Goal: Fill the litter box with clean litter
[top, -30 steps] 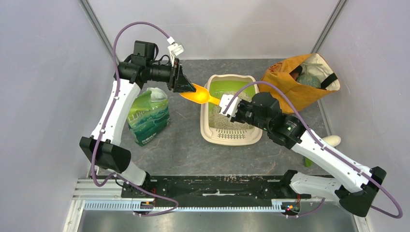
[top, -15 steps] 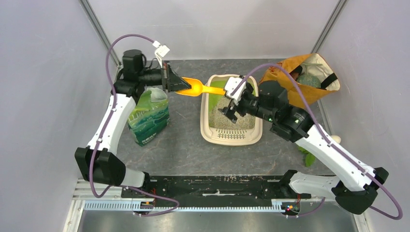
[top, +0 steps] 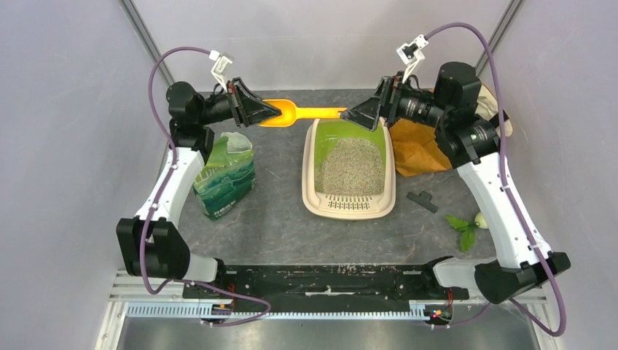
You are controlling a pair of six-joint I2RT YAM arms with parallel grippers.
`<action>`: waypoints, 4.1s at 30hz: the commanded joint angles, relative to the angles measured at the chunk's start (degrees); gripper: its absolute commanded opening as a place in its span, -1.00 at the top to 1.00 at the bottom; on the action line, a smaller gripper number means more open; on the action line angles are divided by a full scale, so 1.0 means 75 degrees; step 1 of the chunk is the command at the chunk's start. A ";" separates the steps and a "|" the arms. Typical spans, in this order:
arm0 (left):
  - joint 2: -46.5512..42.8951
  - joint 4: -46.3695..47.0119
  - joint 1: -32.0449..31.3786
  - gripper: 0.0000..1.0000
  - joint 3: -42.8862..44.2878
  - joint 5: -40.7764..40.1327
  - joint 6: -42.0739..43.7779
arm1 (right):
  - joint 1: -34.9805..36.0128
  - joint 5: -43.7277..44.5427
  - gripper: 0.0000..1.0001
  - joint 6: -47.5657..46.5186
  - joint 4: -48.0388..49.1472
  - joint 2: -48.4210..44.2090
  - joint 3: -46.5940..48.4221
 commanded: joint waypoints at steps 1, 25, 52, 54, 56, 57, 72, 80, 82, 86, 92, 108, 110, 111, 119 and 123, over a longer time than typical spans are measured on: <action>0.0153 0.2815 -0.0037 0.96 -0.0228 0.0027 -0.2386 | -0.0411 -0.2274 -0.94 0.2153 0.1239 0.0472 0.0205; -0.0121 -0.0295 -0.0330 0.96 0.0012 -0.0520 -0.0303 | 0.0162 -0.2843 -0.31 0.3880 0.2815 0.1226 -0.0468; -0.0244 -0.1337 -0.0391 0.96 0.0154 -0.0467 0.0576 | 0.0280 -0.2490 -0.42 0.3161 0.1609 0.1460 -0.0193; -0.0239 -0.1440 -0.0395 0.96 0.0190 -0.0461 0.0619 | 0.0297 -0.2487 -0.40 0.3199 0.1631 0.1483 -0.0167; -0.0214 -0.1447 -0.0411 0.96 0.0214 -0.0435 0.0576 | 0.0297 -0.2457 -0.39 0.3213 0.1658 0.1466 -0.0191; -0.0203 -0.1447 -0.0429 0.96 0.0213 -0.0446 0.0570 | 0.0297 -0.2416 -0.39 0.3242 0.1691 0.1452 -0.0215; -0.0104 -0.2100 -0.0506 0.96 0.0331 -0.0656 0.0745 | 0.0349 -0.2389 -0.09 0.3128 0.1889 0.1404 -0.0249; 0.0022 -0.2667 -0.0506 0.96 0.0539 -0.0599 0.0853 | 0.0354 -0.2293 -0.01 0.2878 0.1668 0.1390 -0.0205; 0.0011 -0.2830 -0.0506 0.96 0.0555 -0.0622 0.0940 | 0.0353 -0.2252 -0.05 0.2819 0.1635 0.1369 -0.0202; -0.0048 -0.2897 -0.0506 0.96 0.0519 -0.0638 0.0974 | 0.0356 -0.2187 -0.12 0.2723 0.1530 0.1345 -0.0179; -0.0074 -0.2924 -0.0506 0.96 0.0467 -0.0742 0.0956 | 0.0358 -0.2007 -0.06 0.2808 0.1655 0.1258 -0.0288; -0.0174 -0.2877 -0.0517 0.96 0.0190 -0.0829 0.0757 | 0.0349 -0.1893 -0.03 0.3648 0.2847 0.1066 -0.0794; -0.0161 -0.2871 -0.0517 0.96 0.0201 -0.0848 0.0740 | 0.0349 -0.1901 0.03 0.3702 0.2888 0.1067 -0.0807; -0.0156 -0.2865 -0.0517 0.96 0.0202 -0.0853 0.0745 | 0.0356 -0.1906 0.06 0.3695 0.2888 0.1076 -0.0801; -0.0143 -0.2889 -0.0517 0.96 0.0181 -0.0821 0.0745 | 0.0351 -0.1884 0.50 0.3607 0.2800 0.1063 -0.0835; -0.0155 -0.2911 -0.0517 0.96 0.0178 -0.0798 0.0757 | 0.0350 -0.1859 0.86 0.3517 0.2709 0.1042 -0.0826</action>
